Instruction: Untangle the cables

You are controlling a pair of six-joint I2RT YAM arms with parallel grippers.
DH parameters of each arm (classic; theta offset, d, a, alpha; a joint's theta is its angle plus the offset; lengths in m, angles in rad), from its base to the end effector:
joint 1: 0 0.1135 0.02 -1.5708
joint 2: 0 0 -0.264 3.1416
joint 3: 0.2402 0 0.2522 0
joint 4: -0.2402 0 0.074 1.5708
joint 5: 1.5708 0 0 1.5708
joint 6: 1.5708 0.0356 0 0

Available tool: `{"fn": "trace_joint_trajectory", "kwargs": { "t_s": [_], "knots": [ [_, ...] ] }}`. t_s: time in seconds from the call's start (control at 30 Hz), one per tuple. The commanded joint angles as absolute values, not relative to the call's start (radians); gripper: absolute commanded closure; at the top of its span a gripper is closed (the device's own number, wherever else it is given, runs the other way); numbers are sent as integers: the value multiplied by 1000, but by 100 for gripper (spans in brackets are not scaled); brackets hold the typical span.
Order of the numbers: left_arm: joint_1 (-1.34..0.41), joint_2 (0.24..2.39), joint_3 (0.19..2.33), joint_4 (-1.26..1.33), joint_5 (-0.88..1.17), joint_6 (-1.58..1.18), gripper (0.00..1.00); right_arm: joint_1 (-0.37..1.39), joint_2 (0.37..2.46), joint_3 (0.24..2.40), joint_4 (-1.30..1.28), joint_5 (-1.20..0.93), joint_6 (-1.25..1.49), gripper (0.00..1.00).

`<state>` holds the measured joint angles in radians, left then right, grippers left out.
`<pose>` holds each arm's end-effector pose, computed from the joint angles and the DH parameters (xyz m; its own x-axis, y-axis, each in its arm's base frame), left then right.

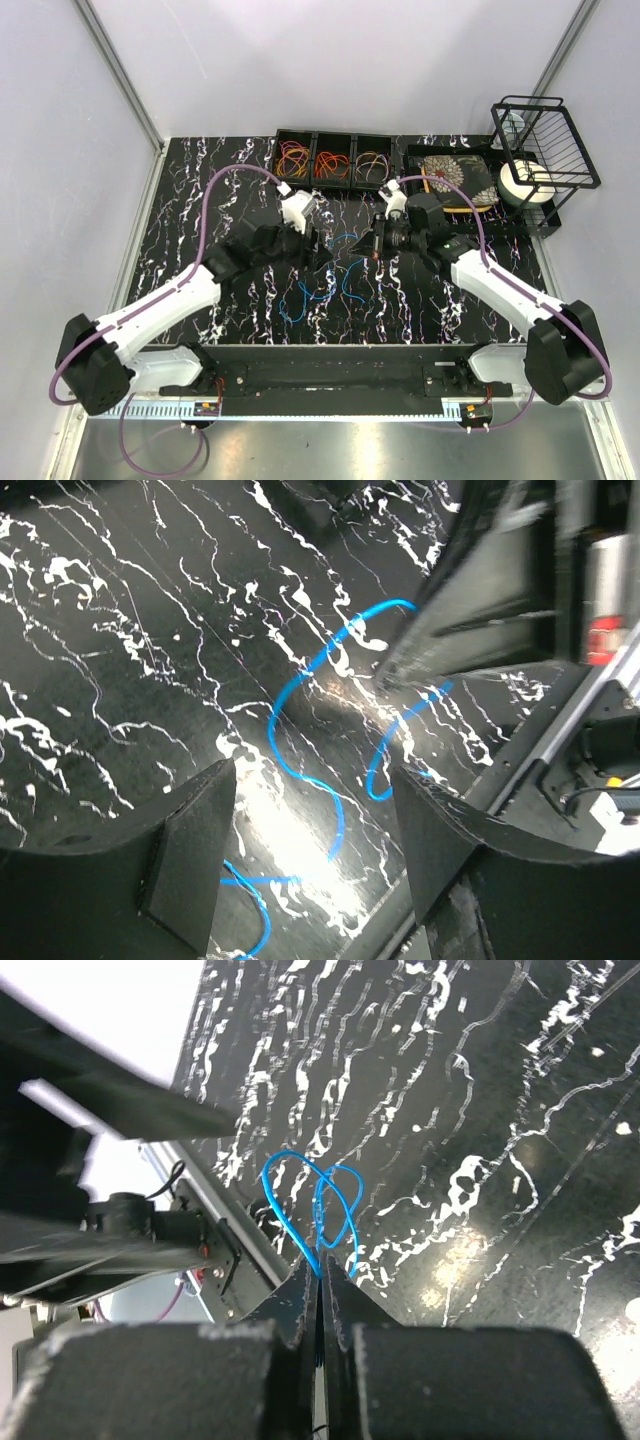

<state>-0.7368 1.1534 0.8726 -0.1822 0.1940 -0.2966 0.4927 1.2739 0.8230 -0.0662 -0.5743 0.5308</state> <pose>0.1898 -0.1814 0.2959 -0.5464 0.1085 -0.8305 0.6560 0.6719 -0.3438 0.2373 0.1493 0.2618 -0.7873 0.0597 -0.6137 -0.4808 0.5637 0.6716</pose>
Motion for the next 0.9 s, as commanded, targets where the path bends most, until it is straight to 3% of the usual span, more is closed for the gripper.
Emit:
{"fn": "trace_joint_trajectory", "kwargs": {
  "t_s": [0.0,0.2,0.27,0.33,0.43,0.47,0.63,0.67,0.7,0.73,0.8,0.87],
  "knots": [
    [-735,1218,908,-84,196,-236,34,495,1235,884,-87,-640,500,100],
    [-735,1325,939,-51,169,-232,39,495,1242,888,-95,-652,492,100],
    [-733,1353,937,-20,150,-232,44,495,1244,887,-97,-653,492,100],
    [-733,1362,930,-2,155,-244,53,494,1243,881,-97,-653,492,100],
    [-735,1368,928,57,187,-258,82,495,1241,874,-97,-653,488,100],
    [-735,1370,936,55,187,-258,96,495,1238,870,-95,-652,489,100],
    [-735,1365,995,3,138,-236,100,495,1232,859,-94,-640,489,97],
    [-733,1362,1008,-49,103,-230,100,495,1227,858,-100,-626,485,88],
    [-735,1362,1047,-79,77,-212,100,495,1226,854,-119,-570,485,50],
    [-735,1361,1075,-115,46,-203,100,495,1223,854,-132,-525,483,35],
    [-733,1365,1170,-213,-75,-175,100,494,1223,853,-181,-377,486,18],
    [-729,1385,1235,-280,-173,-158,100,495,1233,844,-195,-306,497,16]
  ]
}}
